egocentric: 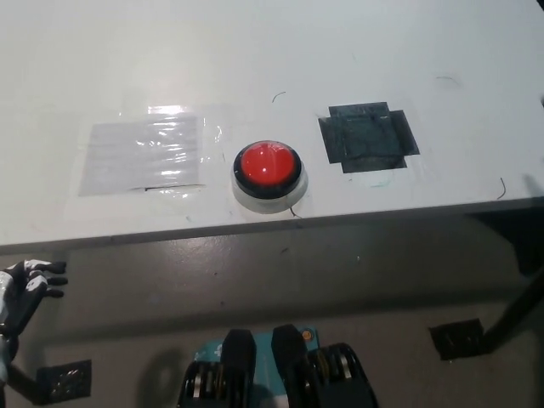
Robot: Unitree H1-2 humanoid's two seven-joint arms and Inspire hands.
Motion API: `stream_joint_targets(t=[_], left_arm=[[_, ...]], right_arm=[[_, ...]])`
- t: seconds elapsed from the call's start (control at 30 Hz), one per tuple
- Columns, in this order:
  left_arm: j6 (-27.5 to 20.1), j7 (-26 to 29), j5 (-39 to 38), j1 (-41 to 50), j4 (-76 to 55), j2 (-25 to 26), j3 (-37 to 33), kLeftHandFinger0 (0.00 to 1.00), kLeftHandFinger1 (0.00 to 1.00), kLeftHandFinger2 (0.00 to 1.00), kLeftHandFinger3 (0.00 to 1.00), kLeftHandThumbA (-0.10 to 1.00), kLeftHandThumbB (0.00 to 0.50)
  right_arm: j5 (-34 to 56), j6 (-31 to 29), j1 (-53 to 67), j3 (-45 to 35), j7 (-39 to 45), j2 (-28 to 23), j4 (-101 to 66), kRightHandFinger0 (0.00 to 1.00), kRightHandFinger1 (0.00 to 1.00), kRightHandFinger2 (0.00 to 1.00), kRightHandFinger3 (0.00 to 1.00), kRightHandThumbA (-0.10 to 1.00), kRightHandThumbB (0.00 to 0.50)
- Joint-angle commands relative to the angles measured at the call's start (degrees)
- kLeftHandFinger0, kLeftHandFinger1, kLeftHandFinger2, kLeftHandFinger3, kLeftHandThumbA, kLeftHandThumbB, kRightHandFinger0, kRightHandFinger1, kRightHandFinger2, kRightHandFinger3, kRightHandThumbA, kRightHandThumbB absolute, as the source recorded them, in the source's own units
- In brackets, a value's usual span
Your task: The robot uses its right hand to make a fist and press the red button kept in the middle of the desk
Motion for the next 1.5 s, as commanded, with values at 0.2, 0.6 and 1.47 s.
stream_joint_targets(t=[0.2, 0.6, 1.47], left_arm=[[-2.42, -0.88, -1.02, -0.93, -1.0, 1.48, 0.5, 0.54, 0.54, 0.6, 0.58, 0.55, 0.0], [-0.87, -0.24, -0.81, -0.58, -1.75, 1.05, 0.55, 0.57, 0.56, 0.62, 0.58, 0.54, 0.0], [-0.95, -0.35, -1.21, -2.43, -1.08, 0.78, 0.09, 0.47, 0.48, 0.55, 0.55, 0.56, 0.009]], right_arm=[[-3.5, -0.57, -18.89, 9.32, 0.64, 6.83, 5.58, 0.22, 0.18, 0.2, 0.28, 0.71, 0.199], [-7.76, -3.87, -27.97, 13.81, -0.78, 16.73, 15.2, 0.0, 0.15, 0.34, 0.12, 0.7, 0.185], [-7.24, -21.0, -21.03, 14.95, 4.63, 25.56, 37.27, 0.0, 0.0, 0.16, 0.24, 0.61, 0.056]])
